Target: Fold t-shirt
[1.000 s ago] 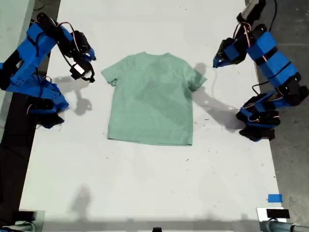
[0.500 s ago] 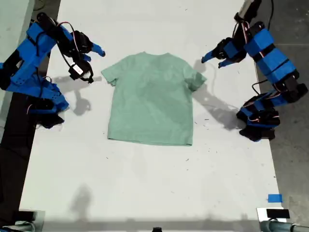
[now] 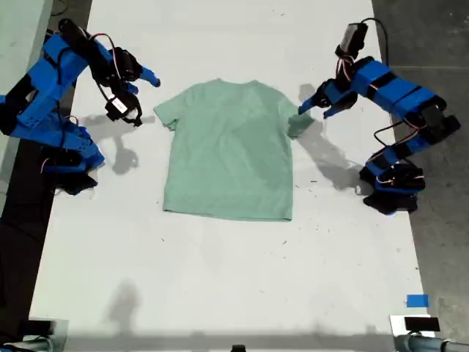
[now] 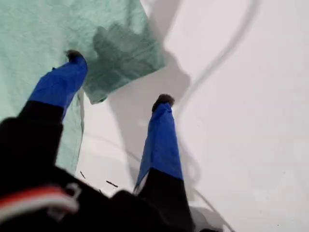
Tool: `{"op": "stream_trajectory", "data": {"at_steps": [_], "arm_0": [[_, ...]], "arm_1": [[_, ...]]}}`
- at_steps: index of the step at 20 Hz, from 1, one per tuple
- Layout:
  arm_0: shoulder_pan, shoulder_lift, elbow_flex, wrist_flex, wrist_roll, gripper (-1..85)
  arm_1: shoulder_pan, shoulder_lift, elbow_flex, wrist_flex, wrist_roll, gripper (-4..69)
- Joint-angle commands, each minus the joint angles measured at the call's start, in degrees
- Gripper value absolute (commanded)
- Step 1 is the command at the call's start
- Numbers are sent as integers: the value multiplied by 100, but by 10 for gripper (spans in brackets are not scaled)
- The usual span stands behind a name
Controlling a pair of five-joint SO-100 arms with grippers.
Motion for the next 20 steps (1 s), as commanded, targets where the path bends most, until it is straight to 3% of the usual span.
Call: {"op": "stream_trajectory", "data": {"at_steps": [1,5,7,8,9,10,16,20], "arm_0": [[-62,26,-281,-26,35,262],[-62,26,-281,-9,44,259],[-70,26,-290,26,62,258],[-70,26,-290,35,62,258],[-70,35,-290,44,62,257],[-70,35,-290,44,62,256],[-53,44,-290,44,70,254],[-53,44,-290,35,79,254]], "arm_1": [[79,-422,-88,-492,-193,319],[149,-1301,-193,-1063,-352,316],[299,-1670,-352,-1125,-510,279],[343,-1679,-431,-1099,-562,174],[387,-1688,-527,-1046,-545,17],[404,-1740,-668,-923,-545,-8],[299,-1485,-1433,149,-606,-13],[-62,-1239,-2936,1503,-501,-14]]}}
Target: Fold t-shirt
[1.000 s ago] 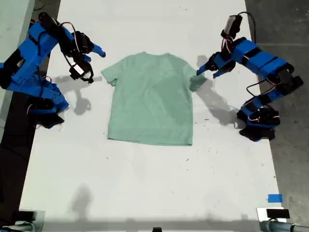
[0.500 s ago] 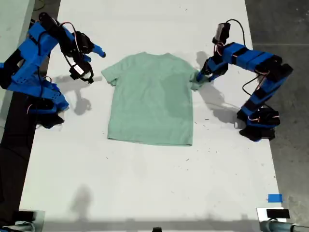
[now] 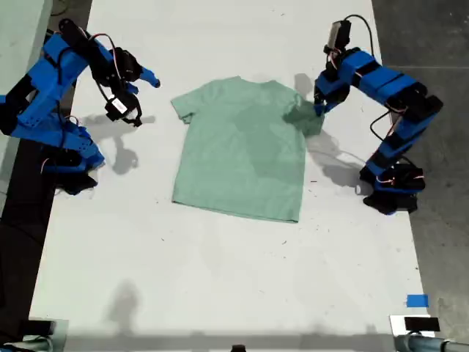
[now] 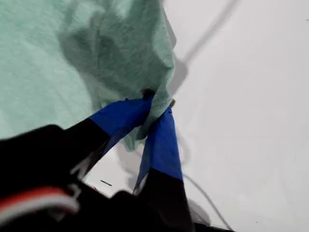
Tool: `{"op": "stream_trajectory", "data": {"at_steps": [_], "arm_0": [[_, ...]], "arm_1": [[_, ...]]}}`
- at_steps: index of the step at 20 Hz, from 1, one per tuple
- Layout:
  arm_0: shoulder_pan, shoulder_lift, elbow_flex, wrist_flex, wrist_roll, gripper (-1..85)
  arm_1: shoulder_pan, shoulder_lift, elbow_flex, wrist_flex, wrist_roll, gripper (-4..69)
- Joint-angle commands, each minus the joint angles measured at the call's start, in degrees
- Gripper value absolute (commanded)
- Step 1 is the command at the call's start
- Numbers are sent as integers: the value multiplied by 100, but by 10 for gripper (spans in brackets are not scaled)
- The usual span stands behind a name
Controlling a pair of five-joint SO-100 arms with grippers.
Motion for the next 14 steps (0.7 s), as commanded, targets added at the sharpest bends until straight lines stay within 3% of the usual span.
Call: {"op": "stream_trajectory", "data": {"at_steps": [1,8,14], "arm_0": [[-53,44,-290,26,35,253],[-26,44,-272,9,35,252],[0,44,-237,-26,35,252]], "arm_1": [[-413,439,-1380,721,123,-14],[-1617,-1081,-3990,1072,1055,-14],[-2391,-2250,-4737,114,2048,-14]]}}
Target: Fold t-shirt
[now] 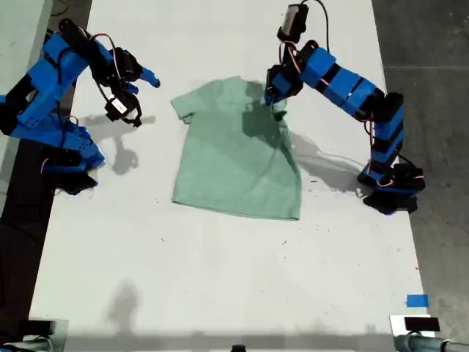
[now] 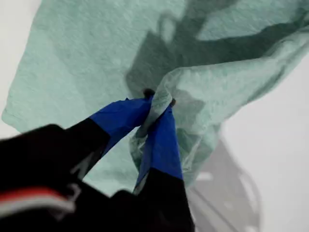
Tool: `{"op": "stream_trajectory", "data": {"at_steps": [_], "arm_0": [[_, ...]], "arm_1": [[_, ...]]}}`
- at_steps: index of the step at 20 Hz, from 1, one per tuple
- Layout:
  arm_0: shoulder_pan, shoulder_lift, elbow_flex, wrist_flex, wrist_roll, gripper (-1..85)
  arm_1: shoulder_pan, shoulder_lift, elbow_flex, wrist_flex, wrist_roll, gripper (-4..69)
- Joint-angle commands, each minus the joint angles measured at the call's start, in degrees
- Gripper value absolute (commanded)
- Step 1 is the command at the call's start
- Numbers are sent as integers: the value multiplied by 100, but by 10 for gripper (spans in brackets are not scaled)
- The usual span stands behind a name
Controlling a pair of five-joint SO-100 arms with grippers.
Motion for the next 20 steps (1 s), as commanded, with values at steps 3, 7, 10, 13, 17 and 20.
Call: {"op": "stream_trajectory", "data": {"at_steps": [3,7,10,13,17,20], "arm_0": [[0,114,-185,-18,26,253],[-18,246,-53,0,26,256],[0,211,26,-97,26,259],[79,-114,35,-325,18,259],[141,-624,26,-800,18,263],[53,-1424,-35,-1283,88,271]], "arm_1": [[-264,-668,-615,-765,677,-15],[-193,-439,-1397,-229,88,321],[167,448,-1362,501,-44,268],[343,1055,-1318,1169,-229,249],[202,1661,-650,1301,-316,221],[-26,1898,-176,1310,-246,204]]}}
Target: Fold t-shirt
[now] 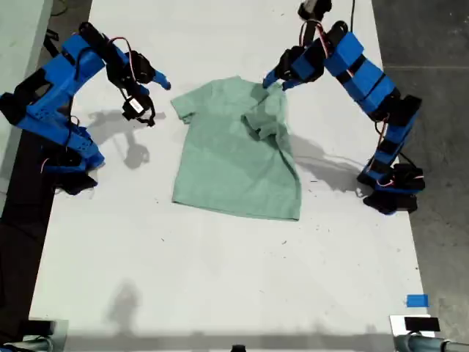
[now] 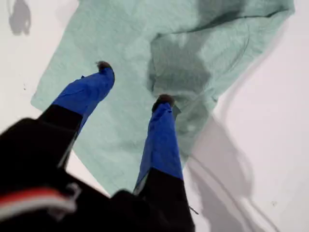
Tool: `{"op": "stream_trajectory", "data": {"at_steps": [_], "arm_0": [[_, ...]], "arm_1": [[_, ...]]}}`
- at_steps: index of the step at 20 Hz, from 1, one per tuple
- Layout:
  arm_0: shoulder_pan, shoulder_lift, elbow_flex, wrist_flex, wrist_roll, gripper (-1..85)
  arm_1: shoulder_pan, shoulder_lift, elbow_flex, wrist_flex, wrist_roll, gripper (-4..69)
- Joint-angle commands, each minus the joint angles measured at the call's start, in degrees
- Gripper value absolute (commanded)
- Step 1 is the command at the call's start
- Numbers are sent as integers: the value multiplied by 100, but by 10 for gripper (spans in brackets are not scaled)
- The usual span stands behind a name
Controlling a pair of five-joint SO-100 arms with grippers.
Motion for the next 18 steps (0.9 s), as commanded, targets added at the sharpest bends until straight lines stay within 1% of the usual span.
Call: {"op": "stream_trajectory", "data": {"at_steps": [1,7,13,16,17,18], "arm_0": [[-26,-650,-237,-431,114,272],[-334,-2654,-1494,-519,396,273],[-422,-4535,-3146,-176,404,270],[-439,-5282,-3612,-141,325,270],[-492,-5607,-3885,-26,316,255],[-545,-5968,-4368,290,299,241]], "arm_1": [[-264,615,246,26,26,201],[-589,1292,1125,-9,299,181],[-650,2092,1890,-88,431,166],[-650,2399,2153,-105,448,158],[-650,2479,2224,-114,457,157],[-650,2558,2294,-123,466,156]]}}
